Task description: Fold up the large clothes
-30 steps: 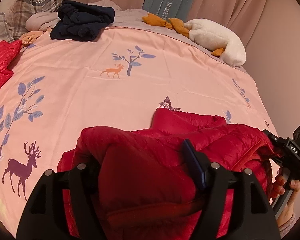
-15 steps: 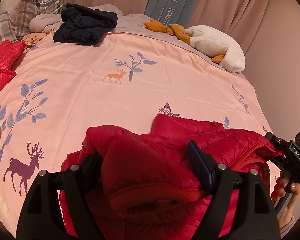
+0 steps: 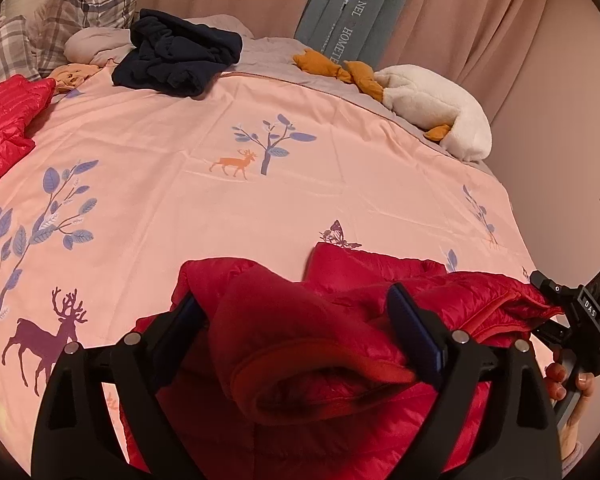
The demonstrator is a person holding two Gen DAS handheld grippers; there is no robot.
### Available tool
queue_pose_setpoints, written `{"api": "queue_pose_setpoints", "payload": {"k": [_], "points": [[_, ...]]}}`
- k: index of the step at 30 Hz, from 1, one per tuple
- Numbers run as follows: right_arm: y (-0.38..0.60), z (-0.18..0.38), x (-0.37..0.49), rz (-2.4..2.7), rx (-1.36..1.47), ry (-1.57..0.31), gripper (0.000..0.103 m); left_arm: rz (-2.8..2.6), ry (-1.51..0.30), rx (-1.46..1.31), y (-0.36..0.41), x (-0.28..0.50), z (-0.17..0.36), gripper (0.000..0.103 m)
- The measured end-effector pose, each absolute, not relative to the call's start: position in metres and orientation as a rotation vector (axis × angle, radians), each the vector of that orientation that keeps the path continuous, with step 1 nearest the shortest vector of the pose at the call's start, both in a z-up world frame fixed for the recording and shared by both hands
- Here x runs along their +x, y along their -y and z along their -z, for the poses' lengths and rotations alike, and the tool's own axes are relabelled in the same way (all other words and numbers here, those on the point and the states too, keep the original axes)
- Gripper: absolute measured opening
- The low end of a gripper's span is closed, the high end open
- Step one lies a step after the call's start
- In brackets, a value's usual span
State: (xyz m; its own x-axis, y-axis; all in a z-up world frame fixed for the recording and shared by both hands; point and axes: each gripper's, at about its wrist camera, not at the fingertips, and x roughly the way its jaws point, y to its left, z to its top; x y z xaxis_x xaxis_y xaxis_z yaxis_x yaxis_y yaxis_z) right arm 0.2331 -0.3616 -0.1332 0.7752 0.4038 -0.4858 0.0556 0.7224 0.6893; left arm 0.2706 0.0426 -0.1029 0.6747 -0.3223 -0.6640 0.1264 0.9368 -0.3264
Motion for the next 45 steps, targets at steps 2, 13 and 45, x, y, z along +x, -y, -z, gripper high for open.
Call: {"api": "queue_pose_setpoints", "payload": {"k": [2, 13, 45], "points": [[0.363, 0.134, 0.233, -0.216, 0.773, -0.655, 0.067, 0.254, -0.789, -0.269, -0.043, 0.271, 0.103, 0.092], [0.372, 0.140, 0.235, -0.226, 0.863, -0.615, 0.070, 0.214, -0.754, -0.299, -0.054, 0.275, 0.100, 0.100], [0.305, 0.144, 0.277, -0.028, 0.249, -0.802, 0.083, 0.185, -0.768, -0.216, -0.045, 0.313, 0.106, 0.101]]}}
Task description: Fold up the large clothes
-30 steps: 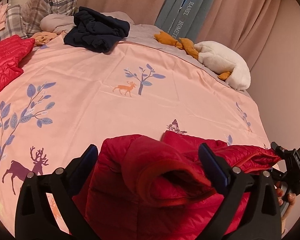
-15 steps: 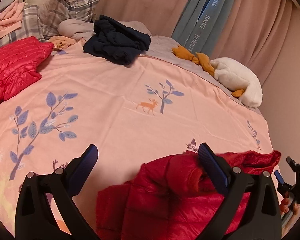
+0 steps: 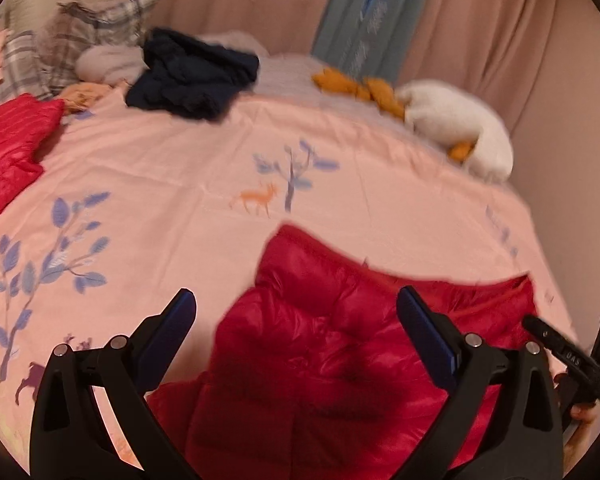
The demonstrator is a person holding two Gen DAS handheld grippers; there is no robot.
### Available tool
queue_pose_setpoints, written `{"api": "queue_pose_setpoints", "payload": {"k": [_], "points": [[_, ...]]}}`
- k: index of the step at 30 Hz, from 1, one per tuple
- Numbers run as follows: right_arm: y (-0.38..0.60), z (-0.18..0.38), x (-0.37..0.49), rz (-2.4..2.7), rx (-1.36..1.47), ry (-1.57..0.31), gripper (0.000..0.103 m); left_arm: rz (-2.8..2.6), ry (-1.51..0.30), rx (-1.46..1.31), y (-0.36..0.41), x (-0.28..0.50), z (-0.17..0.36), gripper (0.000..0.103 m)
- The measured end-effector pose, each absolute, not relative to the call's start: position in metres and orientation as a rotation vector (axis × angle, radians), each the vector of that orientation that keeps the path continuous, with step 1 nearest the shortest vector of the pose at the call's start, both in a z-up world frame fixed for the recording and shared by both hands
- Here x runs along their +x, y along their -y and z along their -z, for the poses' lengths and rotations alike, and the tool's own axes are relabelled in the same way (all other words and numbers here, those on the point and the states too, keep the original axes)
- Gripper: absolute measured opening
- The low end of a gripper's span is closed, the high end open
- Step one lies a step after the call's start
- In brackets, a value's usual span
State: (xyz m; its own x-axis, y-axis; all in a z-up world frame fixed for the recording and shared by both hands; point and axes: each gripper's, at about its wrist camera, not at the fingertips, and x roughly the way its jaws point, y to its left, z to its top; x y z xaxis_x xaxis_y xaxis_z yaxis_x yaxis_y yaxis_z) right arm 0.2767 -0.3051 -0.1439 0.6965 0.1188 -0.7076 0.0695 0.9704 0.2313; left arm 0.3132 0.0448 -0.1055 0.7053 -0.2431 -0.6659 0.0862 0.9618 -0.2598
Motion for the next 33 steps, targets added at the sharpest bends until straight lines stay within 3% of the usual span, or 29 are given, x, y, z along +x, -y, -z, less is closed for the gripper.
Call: {"api": "queue_pose_setpoints", "payload": {"k": [5, 9, 18, 26, 33], "points": [[0.308, 0.173, 0.287, -0.021, 0.285, -0.880, 0.082, 0.153, -1.004, -0.139, -0.033, 0.343, 0.167, 0.101], [0.305, 0.183, 0.290, -0.027, 0.285, -0.904, 0.084, 0.172, -1.036, -0.205, -0.040, 0.348, 0.182, 0.101], [0.303, 0.171, 0.275, -0.003, 0.289, -0.849, 0.084, 0.134, -0.963, -0.191, -0.040, 0.331, 0.165, 0.102], [0.269, 0.126, 0.206, -0.073, 0.183, -0.714, 0.084, 0.193, -0.803, -0.088, -0.027, 0.252, 0.119, 0.102], [0.231, 0.128, 0.160, -0.138, 0.113, -0.687, 0.084, 0.256, -0.745, -0.036, 0.001, 0.202, 0.120, 0.102]]}}
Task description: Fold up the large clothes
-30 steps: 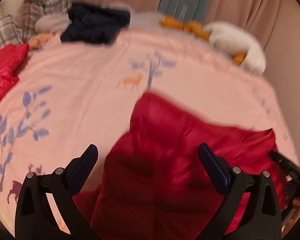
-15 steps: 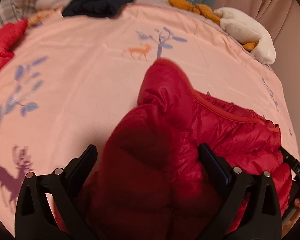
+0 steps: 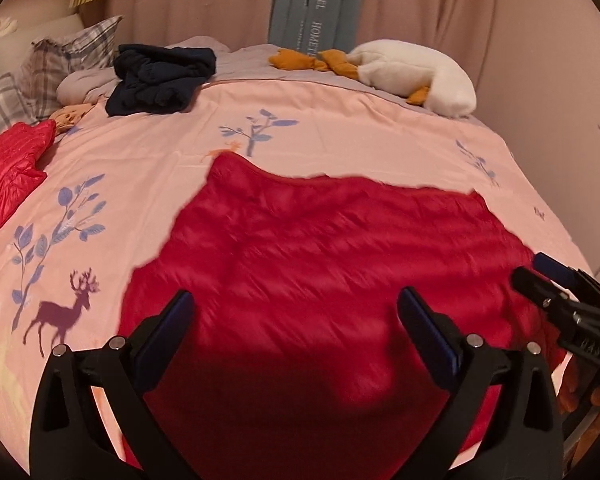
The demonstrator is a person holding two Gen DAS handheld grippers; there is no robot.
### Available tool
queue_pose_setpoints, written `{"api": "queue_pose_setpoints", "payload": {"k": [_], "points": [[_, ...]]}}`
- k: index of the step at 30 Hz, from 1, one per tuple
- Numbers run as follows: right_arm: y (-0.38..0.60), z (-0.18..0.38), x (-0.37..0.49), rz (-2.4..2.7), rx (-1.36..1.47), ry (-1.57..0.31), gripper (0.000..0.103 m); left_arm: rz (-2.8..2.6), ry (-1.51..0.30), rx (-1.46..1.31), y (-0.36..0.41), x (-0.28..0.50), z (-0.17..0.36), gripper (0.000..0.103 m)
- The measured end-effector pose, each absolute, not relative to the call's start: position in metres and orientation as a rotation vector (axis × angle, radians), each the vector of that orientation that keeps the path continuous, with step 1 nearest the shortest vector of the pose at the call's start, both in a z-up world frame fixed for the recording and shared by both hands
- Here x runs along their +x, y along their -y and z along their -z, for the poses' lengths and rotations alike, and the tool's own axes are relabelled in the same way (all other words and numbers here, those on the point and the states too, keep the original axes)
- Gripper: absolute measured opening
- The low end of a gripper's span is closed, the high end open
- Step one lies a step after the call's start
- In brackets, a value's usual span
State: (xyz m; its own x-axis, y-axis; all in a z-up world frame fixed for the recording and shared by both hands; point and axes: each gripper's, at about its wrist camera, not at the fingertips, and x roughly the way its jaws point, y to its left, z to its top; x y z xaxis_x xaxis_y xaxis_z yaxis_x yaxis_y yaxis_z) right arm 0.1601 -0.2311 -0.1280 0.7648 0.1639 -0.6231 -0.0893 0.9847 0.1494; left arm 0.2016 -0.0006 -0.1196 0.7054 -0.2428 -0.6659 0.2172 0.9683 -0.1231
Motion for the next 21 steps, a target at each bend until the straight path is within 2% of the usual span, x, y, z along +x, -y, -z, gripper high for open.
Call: {"api": "queue_pose_setpoints", "payload": {"k": [6, 21], "points": [[0.222, 0.154, 0.151, -0.105, 0.070, -0.736, 0.084, 0.238, -0.774, 0.030, 0.013, 0.191, 0.150, 0.102], [0.298, 0.163, 0.117, 0.069, 0.154, -0.758, 0.084, 0.163, -0.805, -0.050, -0.039, 0.176, 0.151, 0.102]]}}
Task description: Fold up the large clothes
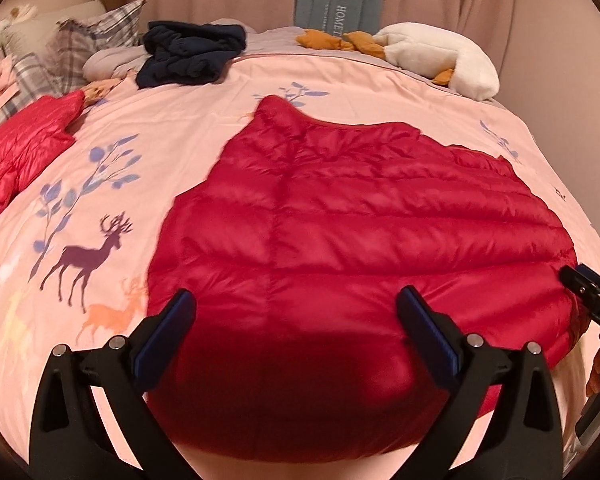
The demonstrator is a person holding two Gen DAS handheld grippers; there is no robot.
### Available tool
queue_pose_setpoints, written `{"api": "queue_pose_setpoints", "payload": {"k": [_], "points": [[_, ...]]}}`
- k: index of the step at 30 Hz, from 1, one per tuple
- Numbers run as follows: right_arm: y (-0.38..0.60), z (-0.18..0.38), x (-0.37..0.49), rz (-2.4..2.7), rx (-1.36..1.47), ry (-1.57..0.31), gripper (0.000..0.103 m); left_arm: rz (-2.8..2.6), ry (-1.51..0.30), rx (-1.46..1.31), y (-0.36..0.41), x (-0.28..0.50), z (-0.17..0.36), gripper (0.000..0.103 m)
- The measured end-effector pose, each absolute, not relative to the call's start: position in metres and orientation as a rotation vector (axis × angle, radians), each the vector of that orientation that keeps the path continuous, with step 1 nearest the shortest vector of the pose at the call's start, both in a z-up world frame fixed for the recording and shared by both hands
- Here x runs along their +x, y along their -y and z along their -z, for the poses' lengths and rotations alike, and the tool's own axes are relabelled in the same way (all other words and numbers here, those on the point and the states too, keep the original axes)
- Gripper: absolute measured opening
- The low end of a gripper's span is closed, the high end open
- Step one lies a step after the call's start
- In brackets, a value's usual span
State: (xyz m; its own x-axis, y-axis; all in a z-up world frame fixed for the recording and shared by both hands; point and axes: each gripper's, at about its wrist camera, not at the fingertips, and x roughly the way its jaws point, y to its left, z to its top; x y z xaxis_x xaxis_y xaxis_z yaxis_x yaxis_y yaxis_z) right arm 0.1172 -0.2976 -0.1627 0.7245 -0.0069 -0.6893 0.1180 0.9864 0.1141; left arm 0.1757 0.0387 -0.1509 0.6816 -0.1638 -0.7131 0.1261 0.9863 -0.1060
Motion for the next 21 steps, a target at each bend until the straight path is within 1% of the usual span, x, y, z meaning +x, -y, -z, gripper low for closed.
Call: {"api": "queue_pose_setpoints", "payload": {"k": [3, 7, 11, 17, 19, 21], "points": [[0.313, 0.165, 0.109, 0.114, 0.177, -0.772, 0.084, 0.115, -0.816, -0.064, -0.056, 0.173, 0.153, 0.102], [0.343, 0.167, 0.090, 0.161, 0.247, -0.770, 0.084, 0.068, -0.855, -0.162, -0.104, 0.171, 0.160, 0.102], [0.361, 0.164, 0.073, 0.209, 0.269, -0.751, 0.084, 0.031, -0.844, -0.217, -0.137, 0.159, 0.158, 0.102], [0.362, 0.164, 0.057, 0.118, 0.328, -0.730, 0.084, 0.186, -0.835, -0.328, -0.141, 0.151, 0.156, 0.101], [0.360, 0.165, 0.060, 0.104, 0.339, -0.735, 0.080, 0.243, -0.831, -0.346, -0.131, 0.152, 0.155, 0.101], [0.357, 0.164, 0.063, 0.076, 0.355, -0.729, 0.075, 0.292, -0.812, -0.350, -0.122, 0.152, 0.151, 0.091]]}}
